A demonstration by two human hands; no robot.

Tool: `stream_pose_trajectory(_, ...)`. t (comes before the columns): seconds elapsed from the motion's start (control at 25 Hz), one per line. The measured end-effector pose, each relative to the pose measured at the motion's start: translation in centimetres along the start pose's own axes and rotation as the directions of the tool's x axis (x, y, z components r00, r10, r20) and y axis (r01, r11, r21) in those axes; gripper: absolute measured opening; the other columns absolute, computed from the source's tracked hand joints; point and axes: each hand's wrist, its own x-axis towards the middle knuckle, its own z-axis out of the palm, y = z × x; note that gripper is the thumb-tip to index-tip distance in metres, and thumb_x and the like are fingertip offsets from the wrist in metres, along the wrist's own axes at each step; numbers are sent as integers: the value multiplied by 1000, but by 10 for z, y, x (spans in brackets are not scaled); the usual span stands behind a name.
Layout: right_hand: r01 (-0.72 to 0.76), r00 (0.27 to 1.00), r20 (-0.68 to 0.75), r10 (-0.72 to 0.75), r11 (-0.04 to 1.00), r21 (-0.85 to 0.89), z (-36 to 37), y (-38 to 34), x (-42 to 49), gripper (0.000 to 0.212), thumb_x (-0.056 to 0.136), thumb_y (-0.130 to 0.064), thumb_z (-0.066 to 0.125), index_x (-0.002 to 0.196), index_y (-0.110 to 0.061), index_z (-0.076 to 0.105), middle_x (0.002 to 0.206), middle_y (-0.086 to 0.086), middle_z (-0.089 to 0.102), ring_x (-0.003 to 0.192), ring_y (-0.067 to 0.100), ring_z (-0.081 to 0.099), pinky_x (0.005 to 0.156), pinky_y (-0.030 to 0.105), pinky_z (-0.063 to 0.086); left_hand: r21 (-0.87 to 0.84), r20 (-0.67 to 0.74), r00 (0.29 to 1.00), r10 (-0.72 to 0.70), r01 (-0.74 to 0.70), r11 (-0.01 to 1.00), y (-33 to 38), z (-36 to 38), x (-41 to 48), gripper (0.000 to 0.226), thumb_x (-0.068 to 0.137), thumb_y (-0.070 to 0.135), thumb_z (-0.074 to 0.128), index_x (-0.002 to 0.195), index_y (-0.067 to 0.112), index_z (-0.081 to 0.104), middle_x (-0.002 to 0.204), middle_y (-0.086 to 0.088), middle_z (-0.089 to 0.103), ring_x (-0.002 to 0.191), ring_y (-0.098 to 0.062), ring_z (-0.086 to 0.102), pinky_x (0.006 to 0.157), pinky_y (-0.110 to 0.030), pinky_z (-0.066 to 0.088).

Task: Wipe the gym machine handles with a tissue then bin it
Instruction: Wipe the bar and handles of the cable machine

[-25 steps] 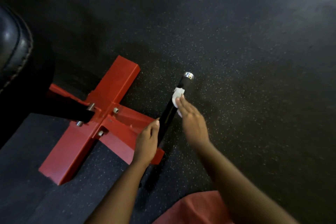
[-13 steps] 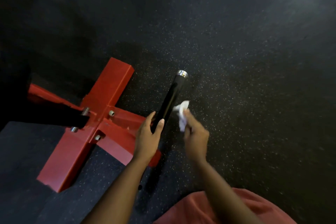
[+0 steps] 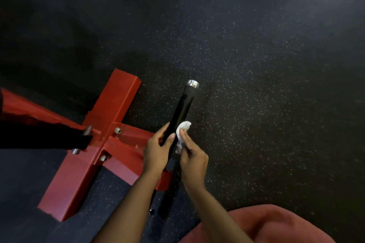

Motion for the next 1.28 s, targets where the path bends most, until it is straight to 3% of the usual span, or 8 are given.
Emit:
stream_pose_trajectory(0.12, -102, 987, -116, 108, 993, 60, -9, -17, 58, 44, 89, 3, 49, 123, -24, 55, 96, 1, 69, 57, -2, 45, 53, 8, 37, -3, -12, 1000, -10, 10, 1000, -1, 1, -1, 39, 91, 22, 56, 130, 23, 52, 130, 1, 57, 120, -14, 52, 96, -22, 39)
stream_pose_trajectory(0.2, -144, 982, -110, 151, 987, 66, -9, -30, 99, 41, 91, 1, 45, 123, -22, 57, 80, -2, 60, 52, 1, 32, 48, 10, 29, -5, -13, 1000, -17, 17, 1000, -1, 2, -1, 40, 91, 24, 55, 131, 26, 51, 132, 1, 55, 123, -15, 50, 95, -20, 38)
stream_pose_trajectory(0.32, -211, 972, -85, 219, 973, 97, 3, -29, 106, 43, 90, 0, 43, 122, -24, 58, 79, -7, 61, 58, 6, 37, 55, 19, 33, 3, -13, 1000, -28, 28, 1000, -1, 2, -2, 41, 91, 26, 54, 132, 26, 50, 133, 2, 54, 123, -14, 49, 95, -20, 37)
stream_pose_trajectory(0.44, -304, 947, -67, 313, 945, 119, 7, -13, 77, 44, 89, 0, 44, 123, -25, 56, 92, -12, 64, 64, -6, 47, 59, 24, 46, 8, -7, 1000, -20, 20, 1000, 0, 1, -2, 40, 91, 27, 54, 131, 28, 50, 134, 4, 53, 126, -13, 47, 97, -22, 37)
stream_pose_trajectory(0.64, -351, 921, 239, 307, 921, 170, 0, 16, 11, 41, 89, 0, 47, 123, -18, 58, 122, -4, 61, 107, 4, 59, 96, 30, 49, 14, -4, 1000, -25, 25, 1000, 0, 0, -6, 40, 92, 27, 53, 132, 30, 49, 134, 3, 54, 124, -12, 47, 101, -28, 40)
stream_pose_trajectory(0.92, -339, 941, 101, 324, 912, 233, -10, -23, 112, 44, 91, 5, 39, 127, -15, 54, 124, -3, 59, 110, 8, 56, 98, 27, 45, 26, -18, 1000, 12, -11, 1000, -7, 3, -3, 39, 92, 29, 53, 131, 31, 49, 134, 3, 53, 125, -13, 47, 95, -20, 35)
stream_pose_trajectory(1.08, -400, 916, 98, 389, 870, 287, 1, -17, 51, 37, 91, 0, 46, 121, -18, 59, 108, -10, 65, 99, 2, 60, 84, 17, 48, 62, -18, 1000, 4, -3, 998, -6, 3, -5, 41, 93, 28, 51, 134, 28, 48, 134, 2, 53, 124, -13, 47, 93, -20, 36)
stream_pose_trajectory(1.28, -430, 903, 127, 411, 860, 274, 8, -1, -5, 37, 88, 2, 49, 118, -15, 61, 112, -7, 65, 98, -1, 61, 89, 18, 49, 65, 54, 998, 23, -26, 998, -9, -11, -14, 43, 92, 17, 53, 135, 25, 47, 135, 5, 53, 126, -10, 46, 103, -23, 37)
